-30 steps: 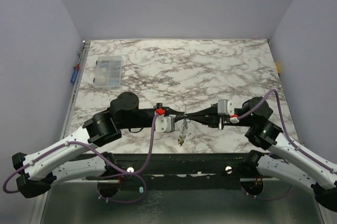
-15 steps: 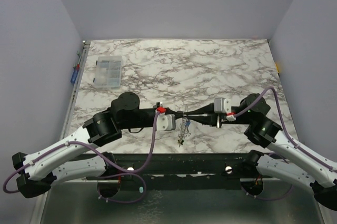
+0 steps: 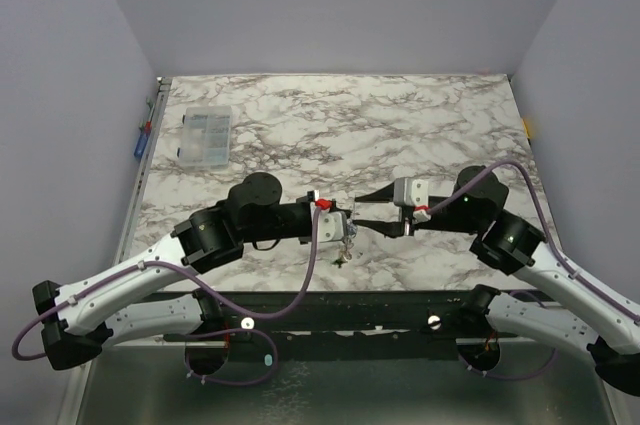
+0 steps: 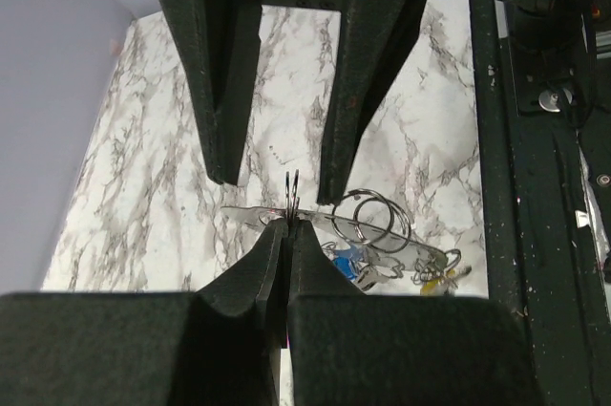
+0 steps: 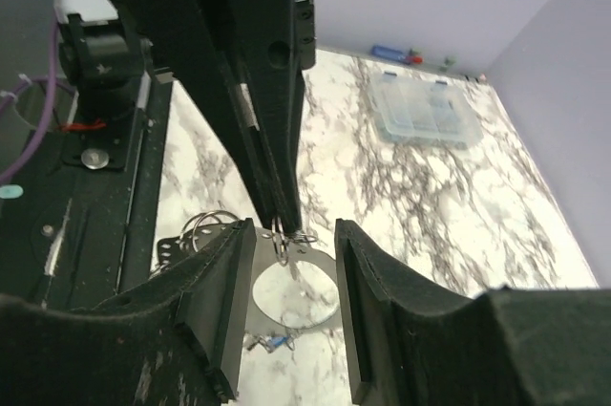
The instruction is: Put the keys on the keyring
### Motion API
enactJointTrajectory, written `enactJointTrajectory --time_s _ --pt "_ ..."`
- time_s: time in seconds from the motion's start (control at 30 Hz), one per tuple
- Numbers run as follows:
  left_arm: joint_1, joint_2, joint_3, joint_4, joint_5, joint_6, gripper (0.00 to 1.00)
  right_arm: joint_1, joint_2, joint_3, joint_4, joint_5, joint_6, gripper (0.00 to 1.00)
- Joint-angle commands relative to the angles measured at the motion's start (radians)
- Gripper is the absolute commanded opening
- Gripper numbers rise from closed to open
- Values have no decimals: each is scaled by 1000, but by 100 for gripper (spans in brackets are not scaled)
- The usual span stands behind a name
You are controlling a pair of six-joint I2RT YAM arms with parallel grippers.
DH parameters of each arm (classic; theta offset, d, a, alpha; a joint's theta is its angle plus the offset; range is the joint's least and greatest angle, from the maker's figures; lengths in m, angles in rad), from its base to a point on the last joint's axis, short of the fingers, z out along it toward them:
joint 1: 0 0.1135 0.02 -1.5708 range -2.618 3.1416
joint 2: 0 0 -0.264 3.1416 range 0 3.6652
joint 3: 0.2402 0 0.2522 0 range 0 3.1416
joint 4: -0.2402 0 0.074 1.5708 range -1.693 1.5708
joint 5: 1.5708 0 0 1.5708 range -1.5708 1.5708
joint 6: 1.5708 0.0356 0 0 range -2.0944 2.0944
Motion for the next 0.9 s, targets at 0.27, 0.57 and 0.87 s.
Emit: enactJointTrajectory --time_s 0.27,0.57,0.87 --pt "-3 52 47 -5 -41 25 0 7 76 196 -449 151 -133 49" --pt "-3 75 51 -6 -40 16 0 7 84 184 -426 104 -151 48" --pt "-3 84 51 -5 -52 8 0 10 109 191 -404 89 -173 41"
